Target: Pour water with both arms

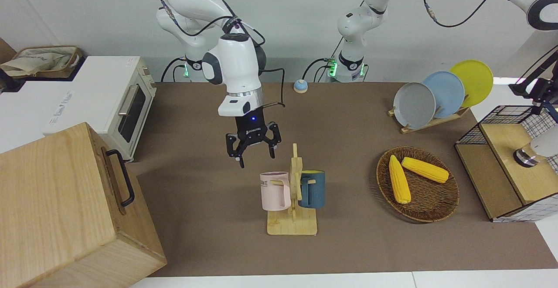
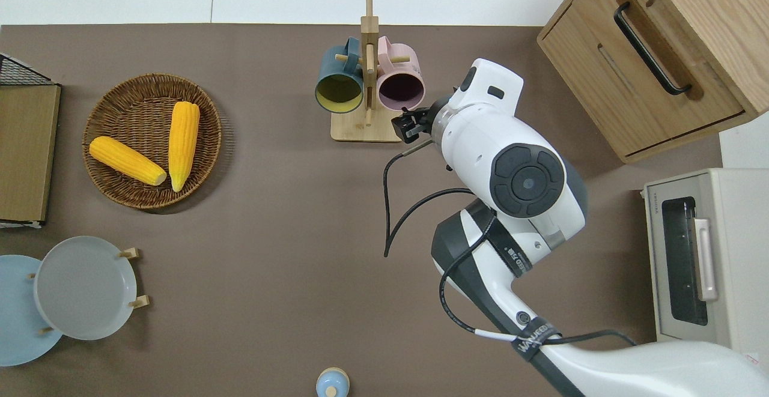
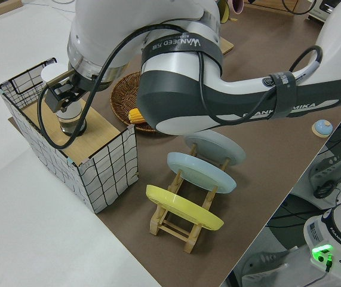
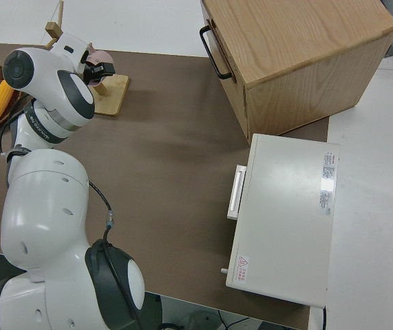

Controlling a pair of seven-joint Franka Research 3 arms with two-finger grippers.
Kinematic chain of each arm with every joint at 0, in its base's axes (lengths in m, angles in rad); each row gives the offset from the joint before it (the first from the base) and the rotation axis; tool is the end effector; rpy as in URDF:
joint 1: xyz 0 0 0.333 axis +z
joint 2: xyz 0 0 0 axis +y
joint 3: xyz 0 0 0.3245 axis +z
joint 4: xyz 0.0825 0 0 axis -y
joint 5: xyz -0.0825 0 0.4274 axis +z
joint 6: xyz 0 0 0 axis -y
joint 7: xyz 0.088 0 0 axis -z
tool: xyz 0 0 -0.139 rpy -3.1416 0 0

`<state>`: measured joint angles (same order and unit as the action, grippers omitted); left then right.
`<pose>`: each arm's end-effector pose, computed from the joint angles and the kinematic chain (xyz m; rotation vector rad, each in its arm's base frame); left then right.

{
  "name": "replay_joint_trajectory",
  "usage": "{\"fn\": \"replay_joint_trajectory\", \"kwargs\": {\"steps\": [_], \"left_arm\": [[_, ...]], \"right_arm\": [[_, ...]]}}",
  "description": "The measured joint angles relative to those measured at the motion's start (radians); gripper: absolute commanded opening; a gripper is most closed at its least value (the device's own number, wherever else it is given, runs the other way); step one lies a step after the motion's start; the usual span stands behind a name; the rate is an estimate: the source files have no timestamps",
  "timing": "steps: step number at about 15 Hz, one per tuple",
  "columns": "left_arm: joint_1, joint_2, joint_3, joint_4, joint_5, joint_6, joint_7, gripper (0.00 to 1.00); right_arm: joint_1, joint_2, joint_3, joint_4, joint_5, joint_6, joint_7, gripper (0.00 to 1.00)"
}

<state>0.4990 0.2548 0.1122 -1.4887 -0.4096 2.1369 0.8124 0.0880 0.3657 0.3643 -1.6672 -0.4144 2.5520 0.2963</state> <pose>0.6204 0.3901 0.5454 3.0163 -0.0882 0.8168 0.6930 0.3025 0.4288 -2.9441 -0.5648 -0.8945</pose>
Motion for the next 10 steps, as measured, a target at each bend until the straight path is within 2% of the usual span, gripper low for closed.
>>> {"fn": "replay_joint_trajectory", "kwargs": {"steps": [4,8,10], "left_arm": [[0.0,0.035,-0.023,-0.034,-0.097,0.144,0.057,1.0],[-0.002,0.075,-0.036,-0.052,-0.181,0.235,0.122,1.0],[-0.002,0.091,-0.038,-0.053,-0.211,0.258,0.152,1.0]], "right_arm": [[0.0,0.052,-0.006,0.049,-0.024,0.009,0.0,0.973],[0.0,0.092,-0.006,0.083,-0.045,0.013,0.0,0.912],[0.004,0.116,-0.006,0.116,-0.046,0.014,0.0,0.714]]}}
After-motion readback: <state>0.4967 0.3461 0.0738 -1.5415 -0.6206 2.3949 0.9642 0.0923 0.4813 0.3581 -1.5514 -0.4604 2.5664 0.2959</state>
